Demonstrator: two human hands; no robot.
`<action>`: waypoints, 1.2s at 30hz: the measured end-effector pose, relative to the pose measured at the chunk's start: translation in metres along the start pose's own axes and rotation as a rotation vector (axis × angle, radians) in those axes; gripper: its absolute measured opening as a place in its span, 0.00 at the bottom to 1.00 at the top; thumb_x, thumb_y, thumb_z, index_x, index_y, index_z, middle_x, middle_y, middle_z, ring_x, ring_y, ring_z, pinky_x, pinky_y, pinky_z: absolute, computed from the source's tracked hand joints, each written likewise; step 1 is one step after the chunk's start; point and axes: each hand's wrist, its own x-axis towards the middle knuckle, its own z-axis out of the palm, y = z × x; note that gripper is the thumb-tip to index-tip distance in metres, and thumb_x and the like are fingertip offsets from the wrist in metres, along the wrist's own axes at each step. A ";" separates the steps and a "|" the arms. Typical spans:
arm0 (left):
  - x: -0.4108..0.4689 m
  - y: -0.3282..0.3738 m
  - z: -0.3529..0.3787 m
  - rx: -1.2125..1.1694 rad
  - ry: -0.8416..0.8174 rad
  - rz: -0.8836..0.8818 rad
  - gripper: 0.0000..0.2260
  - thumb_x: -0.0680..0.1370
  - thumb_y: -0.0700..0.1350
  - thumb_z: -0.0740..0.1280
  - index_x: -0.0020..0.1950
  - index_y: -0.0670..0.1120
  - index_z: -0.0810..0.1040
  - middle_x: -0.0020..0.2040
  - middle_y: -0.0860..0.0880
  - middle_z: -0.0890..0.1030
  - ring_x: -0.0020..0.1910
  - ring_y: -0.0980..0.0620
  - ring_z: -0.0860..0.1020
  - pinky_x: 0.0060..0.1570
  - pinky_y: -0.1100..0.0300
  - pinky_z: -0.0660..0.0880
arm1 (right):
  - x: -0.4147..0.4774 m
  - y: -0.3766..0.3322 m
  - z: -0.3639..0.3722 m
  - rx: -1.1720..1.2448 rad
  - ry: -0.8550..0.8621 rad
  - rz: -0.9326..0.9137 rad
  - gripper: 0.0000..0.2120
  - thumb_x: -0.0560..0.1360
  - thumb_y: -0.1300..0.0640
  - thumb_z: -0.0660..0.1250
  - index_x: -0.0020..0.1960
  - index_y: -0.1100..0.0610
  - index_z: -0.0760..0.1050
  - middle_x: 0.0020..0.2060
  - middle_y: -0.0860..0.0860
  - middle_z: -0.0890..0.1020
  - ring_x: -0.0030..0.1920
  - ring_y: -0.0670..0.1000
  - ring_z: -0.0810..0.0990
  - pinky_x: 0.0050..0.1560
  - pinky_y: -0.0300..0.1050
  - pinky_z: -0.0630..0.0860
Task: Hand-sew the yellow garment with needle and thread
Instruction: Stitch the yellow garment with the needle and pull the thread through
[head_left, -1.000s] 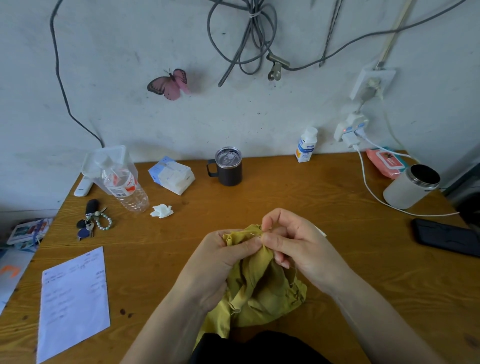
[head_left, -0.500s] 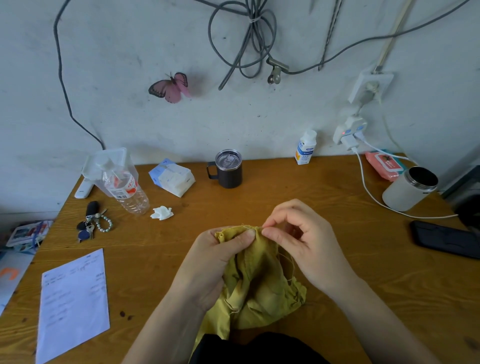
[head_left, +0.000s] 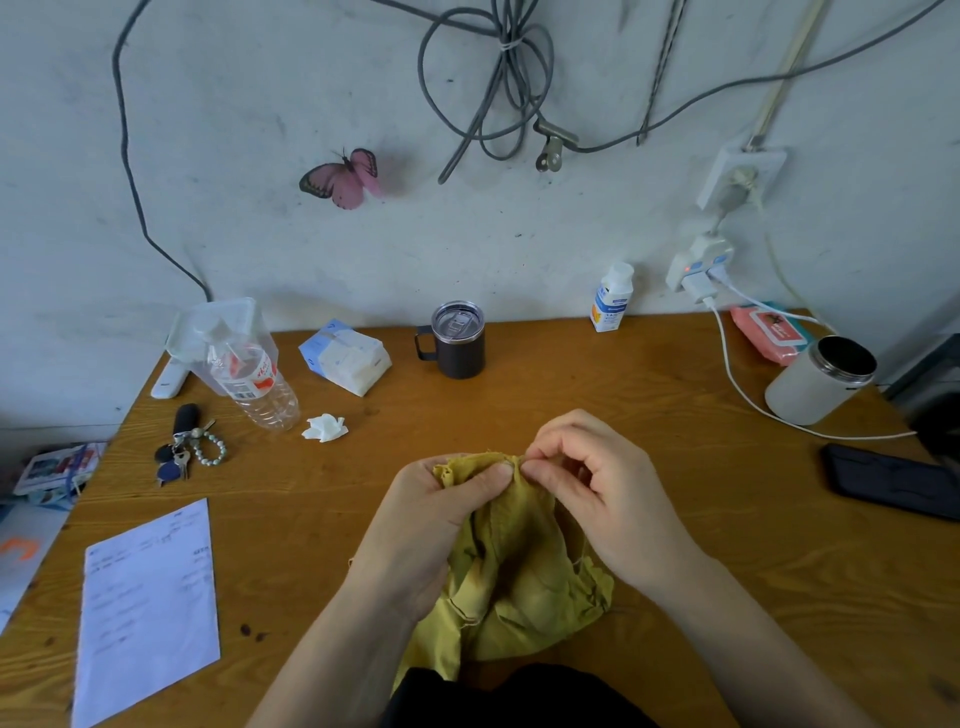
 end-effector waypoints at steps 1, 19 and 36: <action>0.000 0.000 0.000 0.015 0.006 0.005 0.07 0.69 0.43 0.71 0.40 0.40 0.85 0.42 0.38 0.85 0.41 0.42 0.85 0.42 0.54 0.80 | 0.001 -0.001 0.000 -0.002 0.023 -0.016 0.06 0.74 0.54 0.67 0.45 0.56 0.79 0.43 0.45 0.77 0.40 0.43 0.76 0.40 0.34 0.73; 0.007 -0.011 0.005 0.166 0.057 0.049 0.13 0.75 0.42 0.70 0.36 0.33 0.78 0.33 0.39 0.78 0.33 0.43 0.76 0.36 0.55 0.76 | -0.002 0.007 0.031 -0.212 0.239 -0.241 0.10 0.77 0.60 0.60 0.41 0.61 0.77 0.39 0.52 0.79 0.40 0.47 0.75 0.37 0.42 0.74; 0.010 -0.001 -0.015 0.051 0.383 0.148 0.08 0.78 0.40 0.66 0.46 0.37 0.82 0.43 0.39 0.85 0.44 0.41 0.84 0.47 0.49 0.81 | 0.009 0.025 -0.021 1.295 0.448 0.614 0.11 0.80 0.60 0.54 0.40 0.57 0.70 0.24 0.46 0.66 0.23 0.43 0.62 0.21 0.33 0.61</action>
